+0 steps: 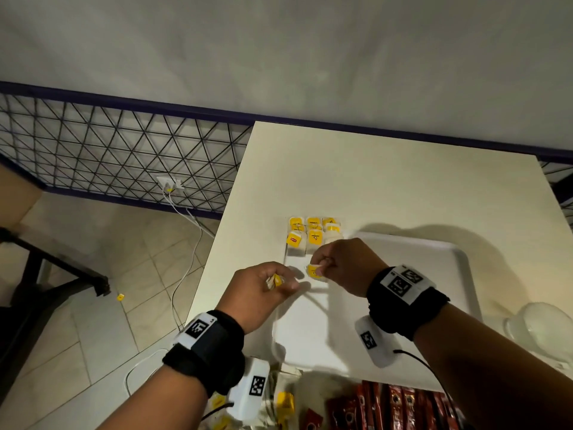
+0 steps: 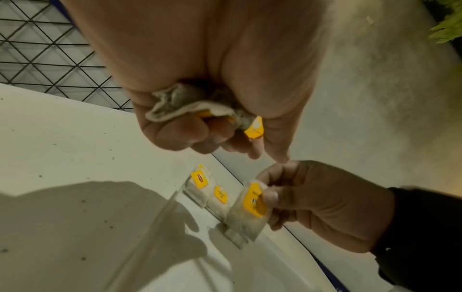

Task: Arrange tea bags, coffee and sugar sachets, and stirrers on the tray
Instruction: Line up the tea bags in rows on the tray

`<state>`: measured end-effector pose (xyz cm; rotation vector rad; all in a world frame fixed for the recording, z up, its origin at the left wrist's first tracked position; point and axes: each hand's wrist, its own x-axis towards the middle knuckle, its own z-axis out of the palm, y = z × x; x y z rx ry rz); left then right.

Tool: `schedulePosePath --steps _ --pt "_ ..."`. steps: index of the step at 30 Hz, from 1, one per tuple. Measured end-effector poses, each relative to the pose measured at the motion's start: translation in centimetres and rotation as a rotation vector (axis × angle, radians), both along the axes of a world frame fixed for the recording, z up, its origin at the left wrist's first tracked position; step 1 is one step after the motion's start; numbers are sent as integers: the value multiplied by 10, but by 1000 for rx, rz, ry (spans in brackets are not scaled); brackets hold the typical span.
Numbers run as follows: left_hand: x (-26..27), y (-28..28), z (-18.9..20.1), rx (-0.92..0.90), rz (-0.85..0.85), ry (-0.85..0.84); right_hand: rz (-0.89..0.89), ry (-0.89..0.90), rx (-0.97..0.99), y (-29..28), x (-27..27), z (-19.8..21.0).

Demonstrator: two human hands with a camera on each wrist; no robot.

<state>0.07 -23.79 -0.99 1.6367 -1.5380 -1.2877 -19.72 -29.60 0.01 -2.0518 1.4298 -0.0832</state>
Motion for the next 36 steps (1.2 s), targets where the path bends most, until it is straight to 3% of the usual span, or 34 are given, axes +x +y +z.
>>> schedulePosePath --steps 4,10,27,29,33,36 --pt "10 -1 -4 6 -13 -32 18 61 67 -17 4 -13" --pt "20 -2 -8 34 50 -32 -156 63 72 -46 3 -34" --pt "20 2 -6 101 60 16 -277 124 -24 -55 1 -49" --pt "19 3 -4 189 149 197 -299 75 -53 -48 1 -43" --pt "10 4 2 556 428 874 -160 -136 -71 -22 17 -9" --pt "4 3 6 606 455 1104 -55 -306 54 2 33 12"
